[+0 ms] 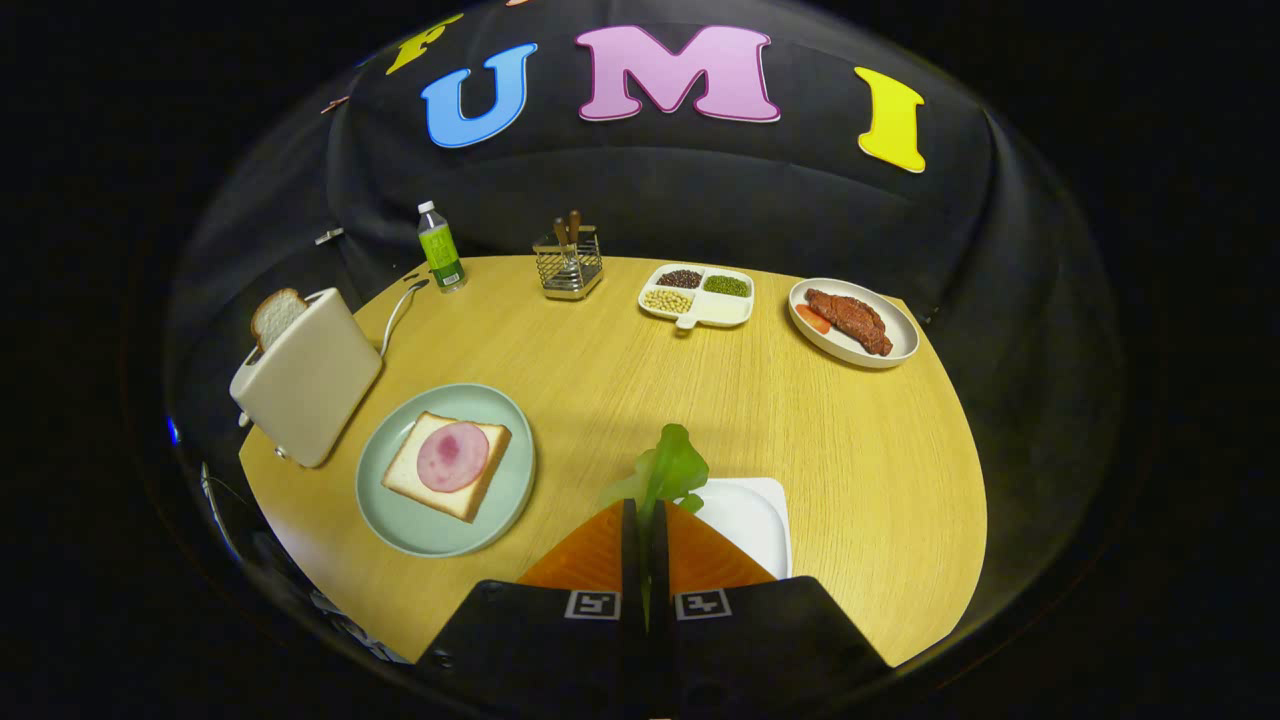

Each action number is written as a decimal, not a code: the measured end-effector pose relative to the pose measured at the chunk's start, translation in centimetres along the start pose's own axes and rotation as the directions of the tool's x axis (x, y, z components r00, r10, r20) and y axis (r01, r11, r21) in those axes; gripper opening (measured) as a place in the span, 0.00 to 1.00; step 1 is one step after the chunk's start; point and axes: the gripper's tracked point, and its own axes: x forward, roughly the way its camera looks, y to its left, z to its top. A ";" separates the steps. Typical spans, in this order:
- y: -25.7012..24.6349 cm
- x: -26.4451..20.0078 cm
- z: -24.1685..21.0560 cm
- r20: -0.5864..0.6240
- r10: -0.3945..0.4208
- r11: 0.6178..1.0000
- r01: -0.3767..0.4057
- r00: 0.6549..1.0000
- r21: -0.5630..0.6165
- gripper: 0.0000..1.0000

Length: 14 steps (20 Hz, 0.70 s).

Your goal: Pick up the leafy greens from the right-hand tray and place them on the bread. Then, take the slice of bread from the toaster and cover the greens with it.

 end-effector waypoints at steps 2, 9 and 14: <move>1.2 -1.0 1.7 0.022 0.001 1.000 -0.001 1.000 -0.001 0.05; 8.1 -2.5 5.0 0.035 0.057 0.996 -0.055 0.998 -0.064 0.05; 13.7 -1.0 4.8 0.006 0.101 0.983 -0.099 0.995 -0.154 0.05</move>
